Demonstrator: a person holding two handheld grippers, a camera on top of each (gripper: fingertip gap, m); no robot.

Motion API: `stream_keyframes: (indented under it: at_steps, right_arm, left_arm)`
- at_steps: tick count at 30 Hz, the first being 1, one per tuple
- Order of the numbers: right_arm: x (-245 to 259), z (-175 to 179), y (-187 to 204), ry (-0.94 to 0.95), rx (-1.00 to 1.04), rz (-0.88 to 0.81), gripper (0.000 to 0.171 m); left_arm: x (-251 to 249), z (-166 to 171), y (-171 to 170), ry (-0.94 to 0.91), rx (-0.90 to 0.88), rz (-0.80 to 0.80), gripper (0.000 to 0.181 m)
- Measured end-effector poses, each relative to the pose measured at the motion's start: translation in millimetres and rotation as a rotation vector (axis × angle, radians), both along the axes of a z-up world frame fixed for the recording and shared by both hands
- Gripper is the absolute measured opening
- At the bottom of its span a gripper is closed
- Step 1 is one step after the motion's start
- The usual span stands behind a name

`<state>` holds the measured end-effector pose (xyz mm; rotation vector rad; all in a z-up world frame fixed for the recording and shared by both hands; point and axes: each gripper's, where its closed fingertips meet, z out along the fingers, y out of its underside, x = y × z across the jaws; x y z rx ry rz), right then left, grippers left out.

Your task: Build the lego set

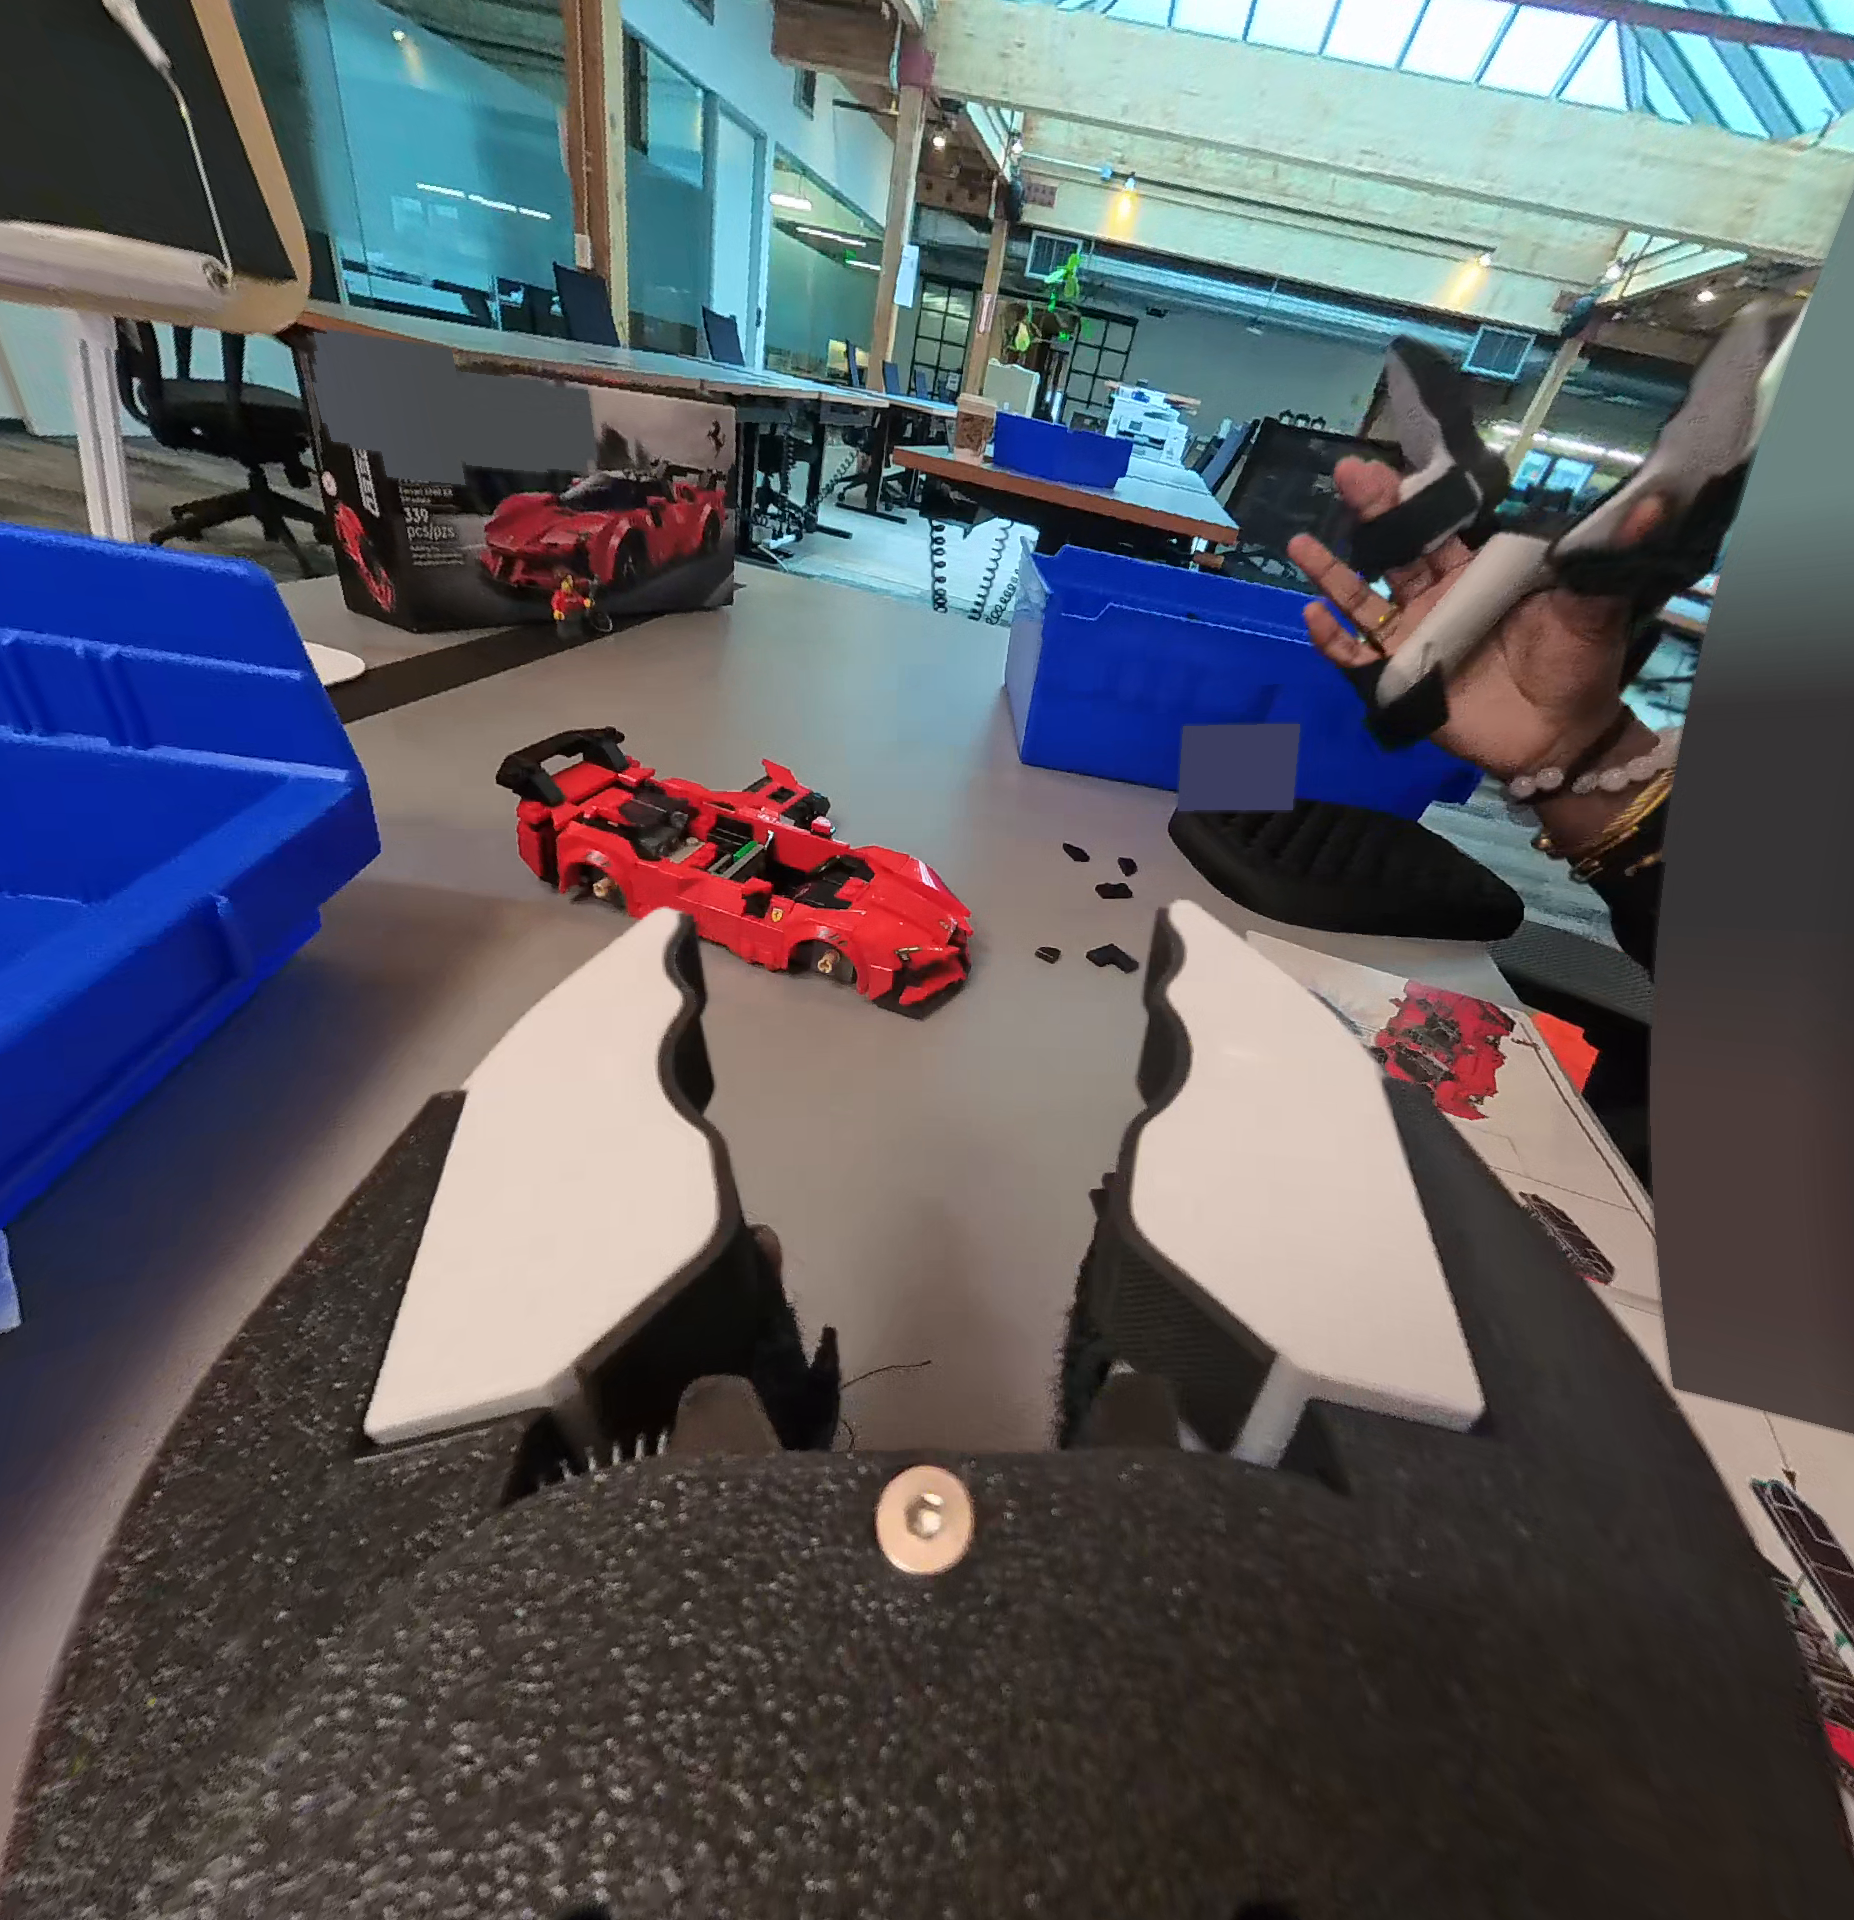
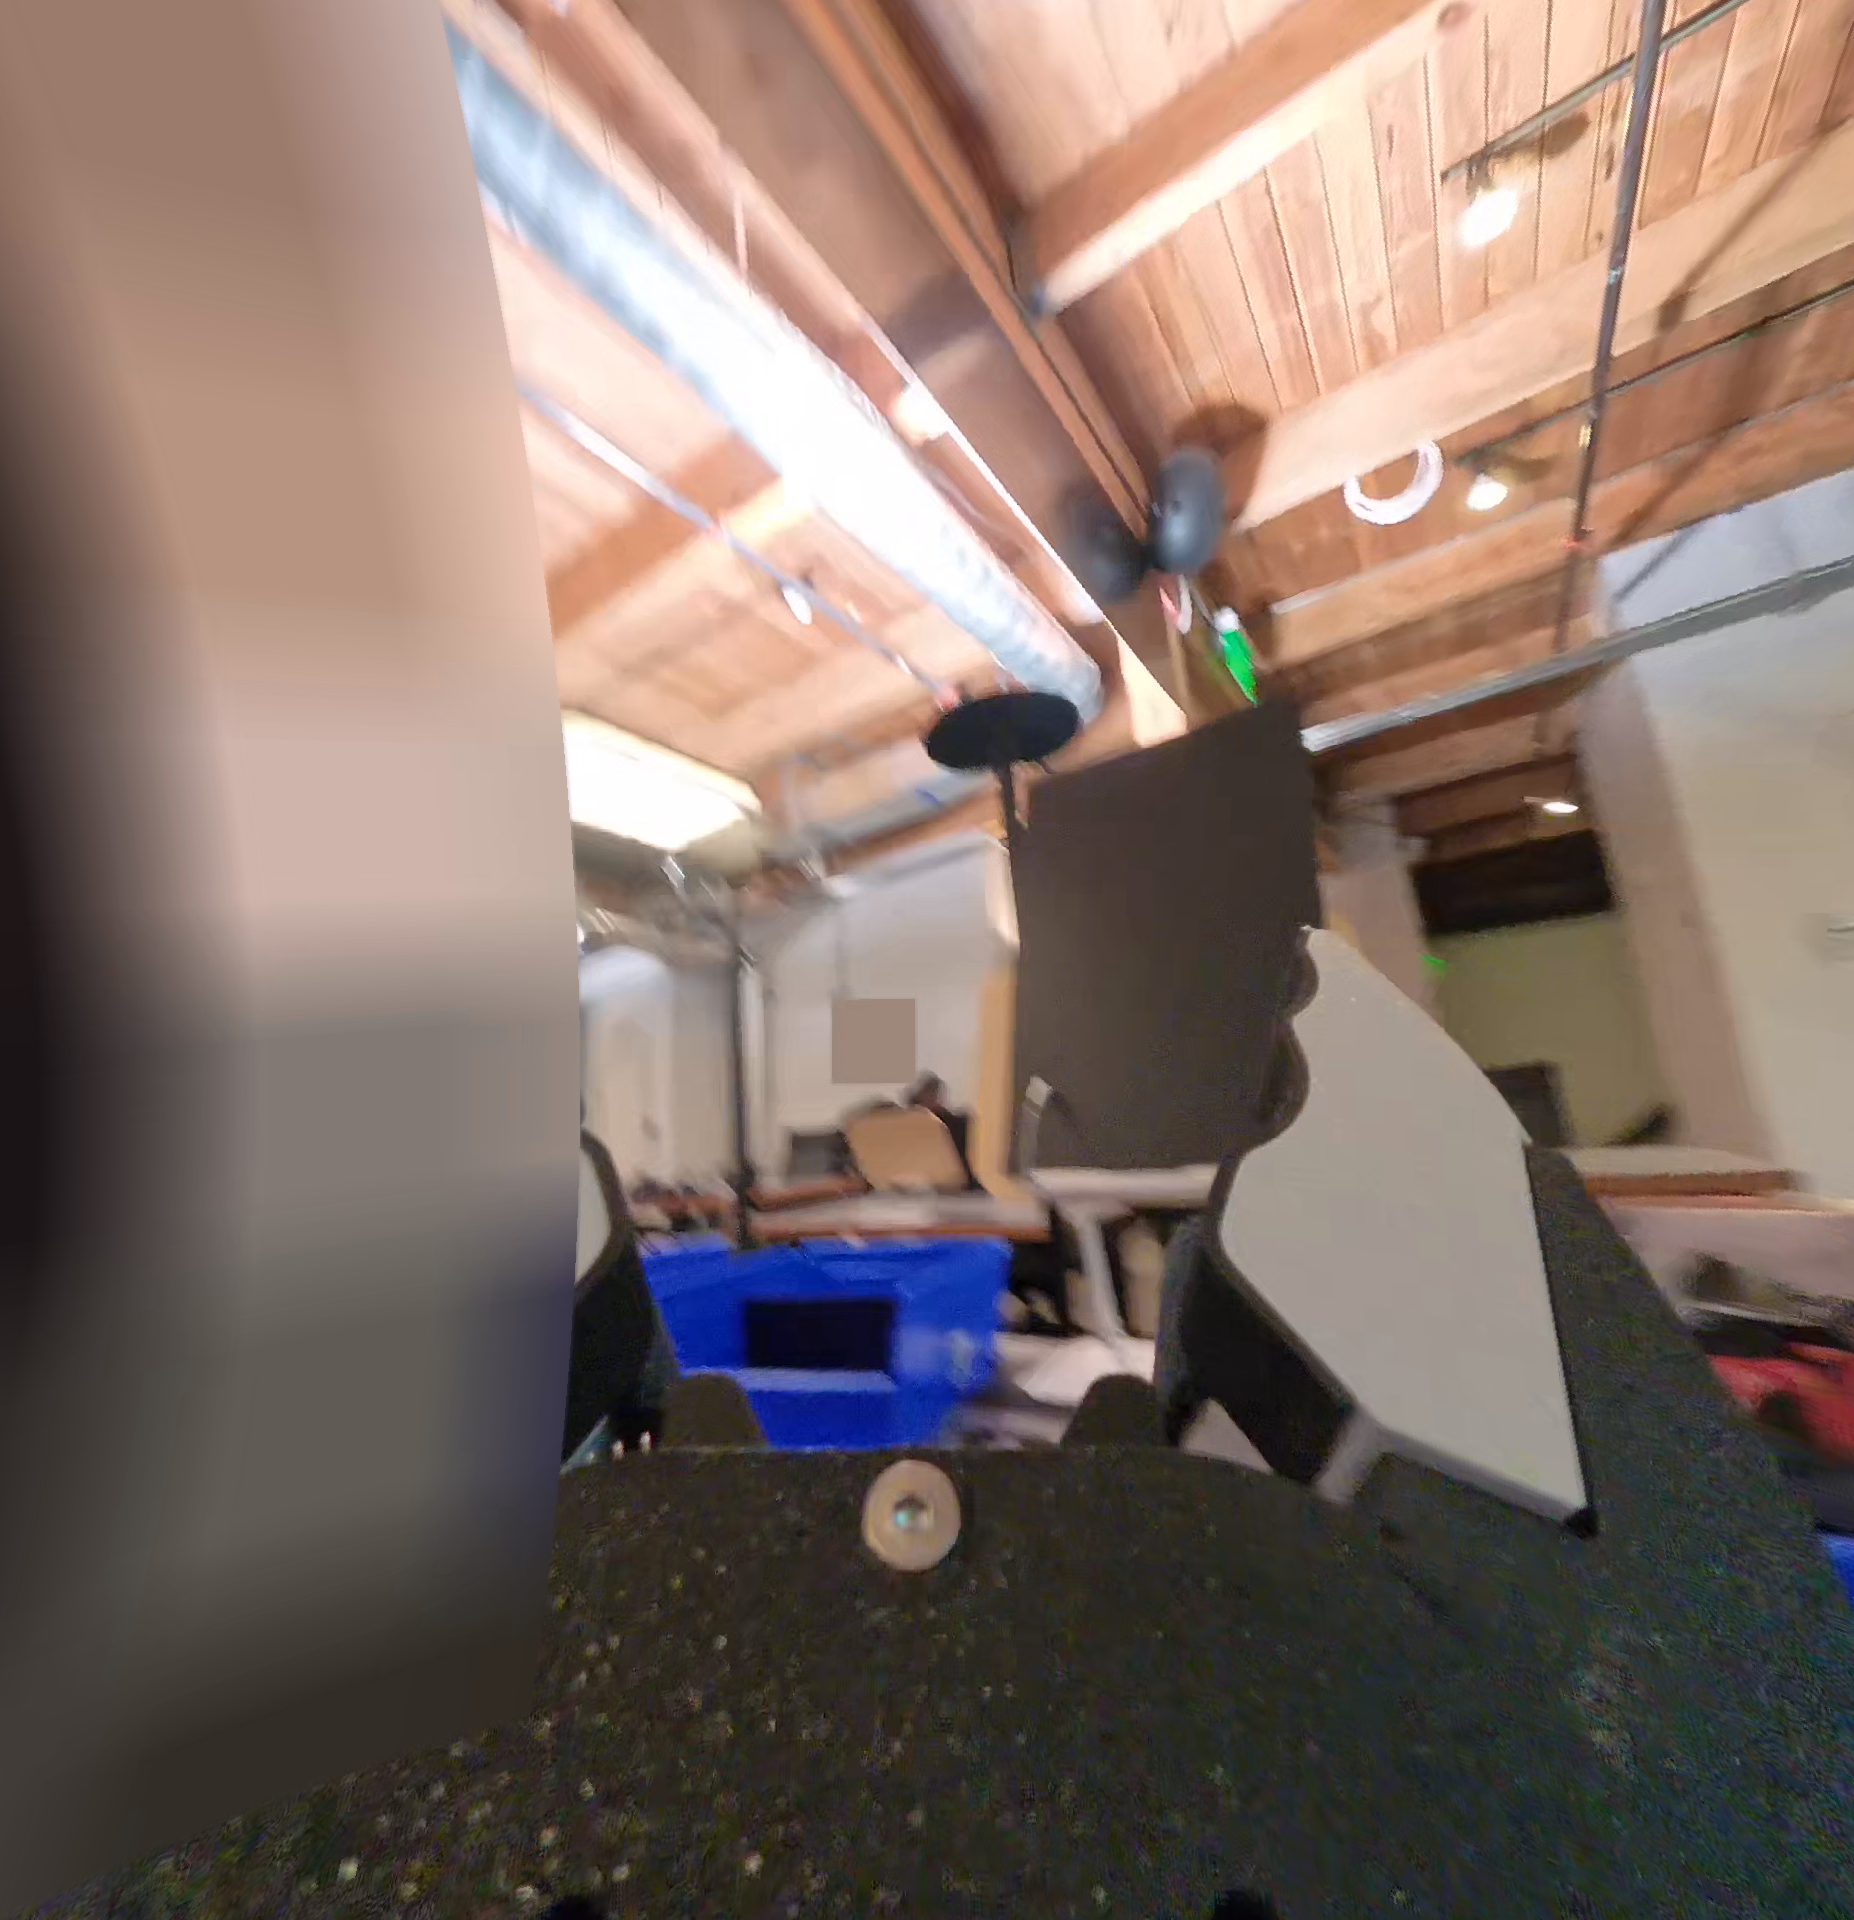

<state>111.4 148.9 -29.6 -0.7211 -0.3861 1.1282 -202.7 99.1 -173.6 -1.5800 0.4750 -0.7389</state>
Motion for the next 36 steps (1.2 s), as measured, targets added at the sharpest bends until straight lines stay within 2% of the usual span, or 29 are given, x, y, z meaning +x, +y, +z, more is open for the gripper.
stream_keyframes:
  at_steps: [3, 7, 16, 17, 18, 19, 20, 21, 25, 30, 33, 34, 36]
  right_arm:
    - [-16.3, -18.2, 6.9, -0.232, 0.045, -0.170, 0.127]
    - [-43.4, -35.5, 5.5, -0.425, 0.042, -0.133, 0.131]
    - [-56.4, -49.7, 8.0, -0.522, 0.029, -0.102, 0.118]
    - [-53.4, -47.2, 7.3, -0.525, 0.043, -0.112, 0.112]
    - [-47.0, -42.0, 7.2, -0.515, 0.059, -0.136, 0.096]
    - [-37.6, -35.5, 6.8, -0.502, 0.070, -0.164, 0.068]
    - [-27.0, -29.2, 4.6, -0.493, 0.076, -0.177, 0.028]
    - [-16.0, -22.6, 1.6, -0.480, 0.067, -0.173, 0.000]
    - [36.6, -4.0, 0.8, -0.458, -0.009, -0.258, 0.002]
    - [71.7, -19.9, -5.3, -0.699, -0.045, -0.347, 0.036]
    - [63.9, -39.4, -12.6, -0.810, -0.038, -0.304, 0.046]
    - [56.7, -45.0, -15.7, -0.830, -0.036, -0.266, 0.038]
    - [39.6, -48.5, -21.4, -0.816, -0.039, -0.176, 0.000]
  left_arm:
    - [-0.5, 7.7, -3.1, 0.000, 0.054, -0.008, 0.087]
    - [0.1, 14.1, -6.8, -0.046, 0.084, -0.036, 0.092]
    - [8.8, 5.8, -9.3, 0.017, 0.071, -0.073, 0.096]
    - [9.9, 4.9, -9.4, 0.021, 0.069, -0.076, 0.096]
    - [11.0, 3.8, -9.3, 0.025, 0.067, -0.079, 0.095]
    - [11.7, 2.8, -9.1, 0.031, 0.066, -0.080, 0.094]
    - [12.1, 1.7, -8.7, 0.040, 0.066, -0.078, 0.093]
    - [12.5, 1.0, -8.6, 0.049, 0.070, -0.078, 0.088]
    - [14.5, -1.1, -10.4, 0.078, 0.083, -0.097, 0.078]
    - [9.4, 1.0, -12.5, 0.193, 0.063, -0.084, 0.081]
    - [6.0, 27.9, -27.2, 0.264, 0.047, -0.047, 0.085]
    - [5.8, 38.5, -35.1, 0.285, 0.045, -0.027, 0.084]
    - [-0.5, 54.3, -50.7, 0.363, 0.044, 0.070, 0.073]
